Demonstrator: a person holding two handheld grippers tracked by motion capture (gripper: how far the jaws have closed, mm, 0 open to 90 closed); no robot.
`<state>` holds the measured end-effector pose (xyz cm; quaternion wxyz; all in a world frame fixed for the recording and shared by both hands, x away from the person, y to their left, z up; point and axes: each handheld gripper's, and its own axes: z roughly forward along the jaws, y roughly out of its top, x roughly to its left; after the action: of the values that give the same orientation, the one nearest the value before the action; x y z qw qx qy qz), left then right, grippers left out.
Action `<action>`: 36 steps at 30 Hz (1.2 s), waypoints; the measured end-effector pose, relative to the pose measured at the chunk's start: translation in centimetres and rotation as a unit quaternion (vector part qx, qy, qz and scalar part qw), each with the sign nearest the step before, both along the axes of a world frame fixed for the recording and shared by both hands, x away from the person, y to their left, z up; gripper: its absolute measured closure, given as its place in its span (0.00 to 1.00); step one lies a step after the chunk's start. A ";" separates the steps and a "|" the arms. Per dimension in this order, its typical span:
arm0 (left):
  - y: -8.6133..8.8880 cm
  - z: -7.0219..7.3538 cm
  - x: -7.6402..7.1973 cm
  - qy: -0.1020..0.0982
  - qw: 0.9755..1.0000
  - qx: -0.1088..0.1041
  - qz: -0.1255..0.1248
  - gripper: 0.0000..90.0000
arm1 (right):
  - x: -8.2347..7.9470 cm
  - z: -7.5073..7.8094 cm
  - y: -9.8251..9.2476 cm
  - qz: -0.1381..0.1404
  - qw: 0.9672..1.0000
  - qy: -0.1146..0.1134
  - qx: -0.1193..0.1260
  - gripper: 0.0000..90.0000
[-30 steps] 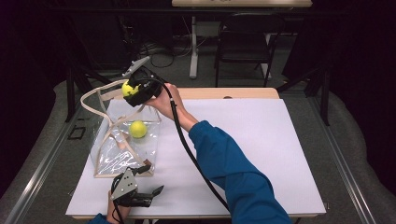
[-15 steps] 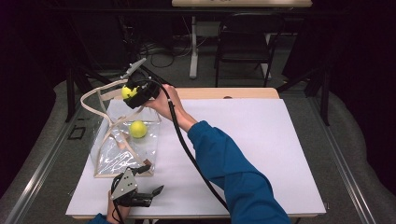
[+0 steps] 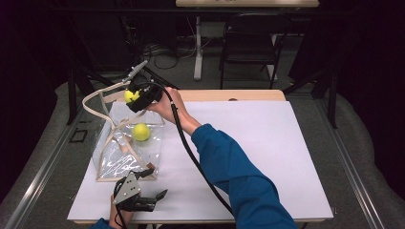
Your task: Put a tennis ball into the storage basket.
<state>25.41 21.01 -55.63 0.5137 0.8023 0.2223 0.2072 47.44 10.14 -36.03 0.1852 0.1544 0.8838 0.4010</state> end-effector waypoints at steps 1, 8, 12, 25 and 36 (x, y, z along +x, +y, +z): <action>0.0 0.0 0.0 0.000 1.000 0.000 0.000 0.18 | 0.0 -0.1 0.0 0.000 1.000 0.001 -0.002 0.29; 0.0 0.0 0.0 -0.001 1.000 0.000 0.002 0.18 | 0.0 -0.3 0.3 0.001 1.000 0.003 -0.009 0.29; 0.0 0.0 0.0 -0.002 1.000 -0.001 0.002 0.18 | 0.1 -0.5 0.4 -0.002 1.000 0.007 -0.006 0.29; 0.0 0.0 -0.1 -0.002 1.000 -0.001 0.002 0.18 | 0.0 -0.7 0.8 0.005 1.000 0.006 -0.018 0.29; 0.0 0.0 0.0 0.000 1.000 0.000 -0.001 0.18 | -0.6 1.1 -2.3 0.014 0.998 0.044 0.036 0.00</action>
<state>25.41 20.97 -55.64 0.5136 0.8028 0.2216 0.2066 46.83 7.83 -34.91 0.1344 0.1659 0.8780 0.4283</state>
